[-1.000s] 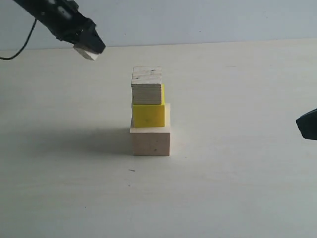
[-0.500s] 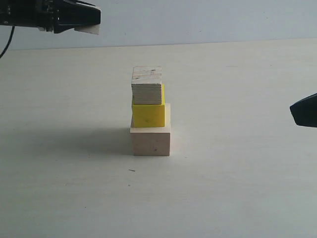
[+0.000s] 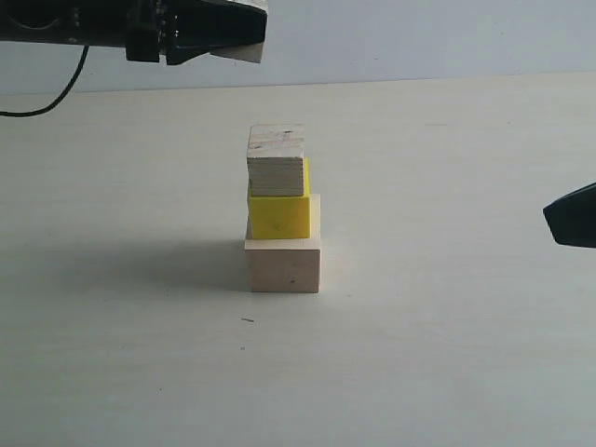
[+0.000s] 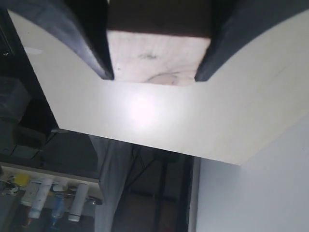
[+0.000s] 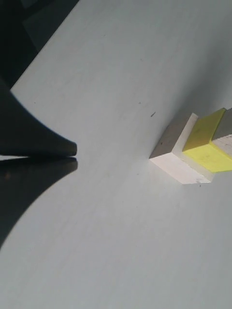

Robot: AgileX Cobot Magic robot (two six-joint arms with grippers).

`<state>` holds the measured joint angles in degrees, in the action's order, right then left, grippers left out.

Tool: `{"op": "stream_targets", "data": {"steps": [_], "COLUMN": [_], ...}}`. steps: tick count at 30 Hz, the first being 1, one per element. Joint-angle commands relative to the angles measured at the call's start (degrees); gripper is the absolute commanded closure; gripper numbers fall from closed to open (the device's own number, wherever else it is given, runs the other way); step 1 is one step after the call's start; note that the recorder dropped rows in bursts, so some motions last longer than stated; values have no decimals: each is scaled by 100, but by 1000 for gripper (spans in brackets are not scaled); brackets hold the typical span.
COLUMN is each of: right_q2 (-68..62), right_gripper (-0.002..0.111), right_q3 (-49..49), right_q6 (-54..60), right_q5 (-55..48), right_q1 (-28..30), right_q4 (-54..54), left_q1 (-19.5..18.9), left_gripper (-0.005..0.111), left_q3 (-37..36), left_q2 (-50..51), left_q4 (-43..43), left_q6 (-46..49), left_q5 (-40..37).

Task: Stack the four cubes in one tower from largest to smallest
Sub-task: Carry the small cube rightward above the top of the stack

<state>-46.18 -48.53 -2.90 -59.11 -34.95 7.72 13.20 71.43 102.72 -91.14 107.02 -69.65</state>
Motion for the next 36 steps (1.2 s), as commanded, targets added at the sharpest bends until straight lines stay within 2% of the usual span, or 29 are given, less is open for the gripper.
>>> {"op": "stream_targets", "data": {"steps": [1,5,14,20,27,36], "right_q2": [19,19,19,19,19,19], "right_gripper": [108,108,108,108,108,108], "right_q3": [17,17,17,17,17,17], "right_q6": [13,13,13,24,24,24], "right_q5": [10,-3,36,70,80,95], "right_q1": [-2,-2,-2,-2,-2,-2], "right_q4": [27,71,79,79,79,79], "left_q1": [265,333,333,333,333,333], "left_gripper": [107,107,107,107,107,107], "left_q3": [-384,-635,-679,-679,-679,-679], "left_q2": [-147,-134,-114,-114,-85,323], "left_q4": [-451,-880,-769,-684,-823,-860], "left_q6": [696,1286,1269,628,1271,1306], "left_q5": [-31,-31,-31,154,-31,-31]}}
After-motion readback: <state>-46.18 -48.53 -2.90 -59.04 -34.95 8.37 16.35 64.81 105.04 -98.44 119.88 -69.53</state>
